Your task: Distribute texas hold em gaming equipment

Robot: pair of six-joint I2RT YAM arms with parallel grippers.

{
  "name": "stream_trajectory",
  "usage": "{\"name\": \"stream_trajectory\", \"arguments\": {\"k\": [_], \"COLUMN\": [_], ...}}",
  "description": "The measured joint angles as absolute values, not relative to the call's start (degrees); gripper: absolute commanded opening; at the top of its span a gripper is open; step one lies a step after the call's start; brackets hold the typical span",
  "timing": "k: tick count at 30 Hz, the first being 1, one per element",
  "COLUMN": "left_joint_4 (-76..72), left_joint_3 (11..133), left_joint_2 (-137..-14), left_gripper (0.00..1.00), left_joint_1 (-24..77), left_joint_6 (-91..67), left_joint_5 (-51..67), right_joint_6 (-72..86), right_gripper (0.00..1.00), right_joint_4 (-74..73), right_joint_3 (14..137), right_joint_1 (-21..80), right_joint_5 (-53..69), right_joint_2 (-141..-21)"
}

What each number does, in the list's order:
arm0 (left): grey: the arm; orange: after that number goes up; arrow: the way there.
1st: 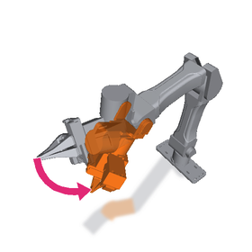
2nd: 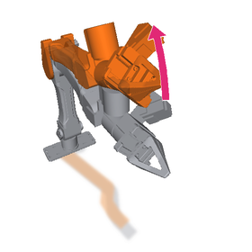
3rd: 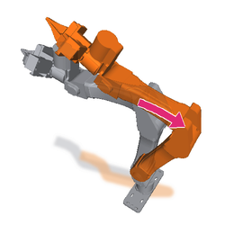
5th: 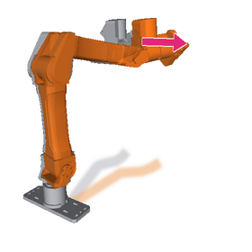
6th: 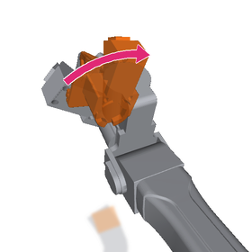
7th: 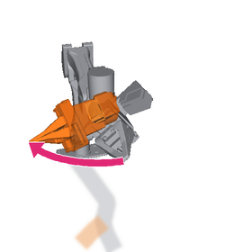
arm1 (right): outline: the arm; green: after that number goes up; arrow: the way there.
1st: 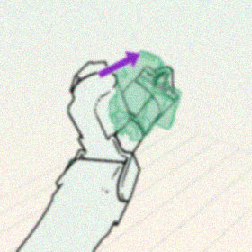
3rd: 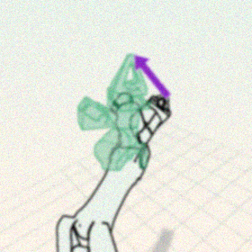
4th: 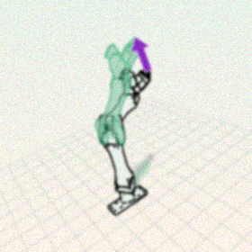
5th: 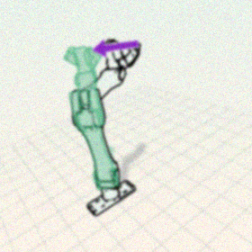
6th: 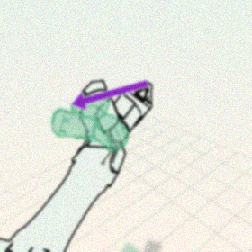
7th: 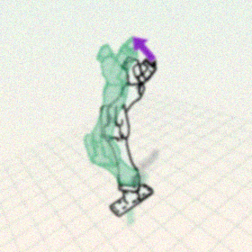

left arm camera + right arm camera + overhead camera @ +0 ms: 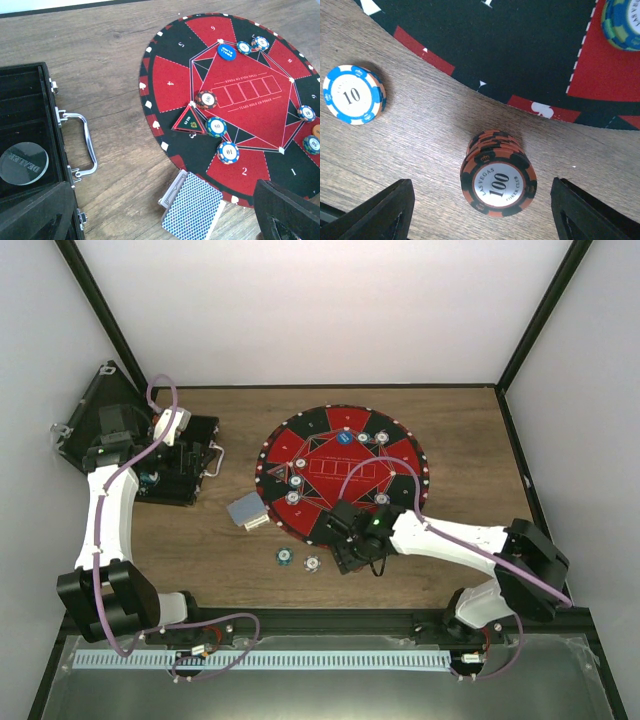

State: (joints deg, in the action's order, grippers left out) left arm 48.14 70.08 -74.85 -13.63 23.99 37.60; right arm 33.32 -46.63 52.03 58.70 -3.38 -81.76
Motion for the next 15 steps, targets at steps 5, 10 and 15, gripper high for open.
{"name": "stream_trajectory", "arguments": {"k": [5, 10, 15], "left_joint_4": [48.1, 48.1, 48.1], "left_joint_3": [70.1, 70.1, 70.1], "left_joint_2": [-74.8, -74.8, -74.8], "left_gripper": [1.00, 1.00, 1.00], "left_joint_1": [-13.6, -13.6, -13.6], "left_joint_6": [24.0, 24.0, 24.0], "left_joint_5": [37.6, 37.6, 37.6], "right_joint_6": [33.5, 33.5, 33.5], "right_gripper": [0.68, 0.64, 0.60], "right_joint_4": [-45.3, -44.4, -44.1], "right_joint_3": [51.3, 50.3, 49.8], "right_joint_1": [58.7, 58.7, 58.7], "right_joint_5": [-3.0, -3.1, -3.2], "right_joint_2": [-83.4, -83.8, -84.1]}}
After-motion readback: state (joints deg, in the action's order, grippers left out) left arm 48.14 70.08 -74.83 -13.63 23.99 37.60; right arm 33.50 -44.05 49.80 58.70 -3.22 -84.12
